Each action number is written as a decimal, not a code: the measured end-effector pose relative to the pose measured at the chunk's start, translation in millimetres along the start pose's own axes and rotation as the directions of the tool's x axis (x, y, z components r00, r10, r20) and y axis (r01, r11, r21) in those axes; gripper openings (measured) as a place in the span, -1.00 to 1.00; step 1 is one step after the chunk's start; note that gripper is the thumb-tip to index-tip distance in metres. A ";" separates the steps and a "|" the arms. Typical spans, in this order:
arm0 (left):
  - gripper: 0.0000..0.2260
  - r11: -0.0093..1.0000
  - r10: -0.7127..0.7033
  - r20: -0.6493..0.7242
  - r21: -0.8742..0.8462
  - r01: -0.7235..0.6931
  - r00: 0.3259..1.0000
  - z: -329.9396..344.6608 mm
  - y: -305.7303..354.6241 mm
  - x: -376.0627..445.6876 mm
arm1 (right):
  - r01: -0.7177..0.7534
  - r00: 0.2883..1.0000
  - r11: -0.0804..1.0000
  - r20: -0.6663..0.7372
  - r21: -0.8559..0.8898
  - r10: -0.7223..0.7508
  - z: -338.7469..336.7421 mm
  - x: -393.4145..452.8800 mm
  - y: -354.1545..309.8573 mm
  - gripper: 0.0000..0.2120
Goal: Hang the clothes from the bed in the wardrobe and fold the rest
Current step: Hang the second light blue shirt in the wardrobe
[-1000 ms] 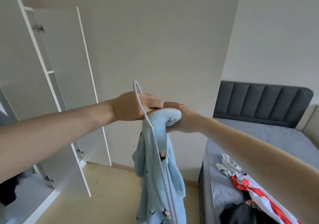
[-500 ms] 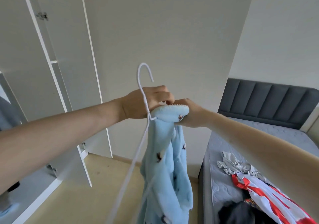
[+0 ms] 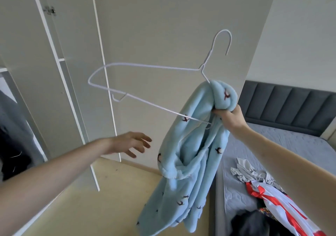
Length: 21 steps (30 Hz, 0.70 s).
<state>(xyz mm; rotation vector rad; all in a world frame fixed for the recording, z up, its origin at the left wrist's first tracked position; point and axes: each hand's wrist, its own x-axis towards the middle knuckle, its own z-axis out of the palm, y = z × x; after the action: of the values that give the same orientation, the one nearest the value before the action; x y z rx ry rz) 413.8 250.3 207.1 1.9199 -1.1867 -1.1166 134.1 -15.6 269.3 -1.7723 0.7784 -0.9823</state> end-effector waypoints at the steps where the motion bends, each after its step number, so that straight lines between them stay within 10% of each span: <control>1: -0.48 0.993 -0.007 0.049 -0.116 0.013 0.999 15.2 -0.3 2.4 | -0.022 1.000 1.000 -0.009 0.017 0.022 2.0 -0.3 0.0 -0.84; 5: -0.28 0.973 0.016 0.170 -0.230 0.024 0.985 81.9 8.3 18.5 | -0.049 0.998 0.998 -0.044 0.039 0.050 12.3 -3.3 -2.4 -0.85; 12: -0.80 0.789 -0.100 -0.354 -0.597 -0.143 0.930 90.2 27.5 59.9 | -0.090 0.993 0.995 -0.072 0.045 0.093 -24.3 -4.9 3.1 -0.82; 21: -0.86 0.642 -0.183 -0.511 -0.709 -0.292 0.840 9.7 76.1 57.7 | -0.069 0.998 0.932 -0.011 -0.355 0.070 -82.1 -24.2 17.9 -0.30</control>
<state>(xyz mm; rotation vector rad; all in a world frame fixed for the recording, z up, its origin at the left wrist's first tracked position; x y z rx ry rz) 389.3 166.0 245.9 1.3322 -0.3223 -0.7522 49.3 -36.4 266.0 -2.0360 1.0634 -0.8296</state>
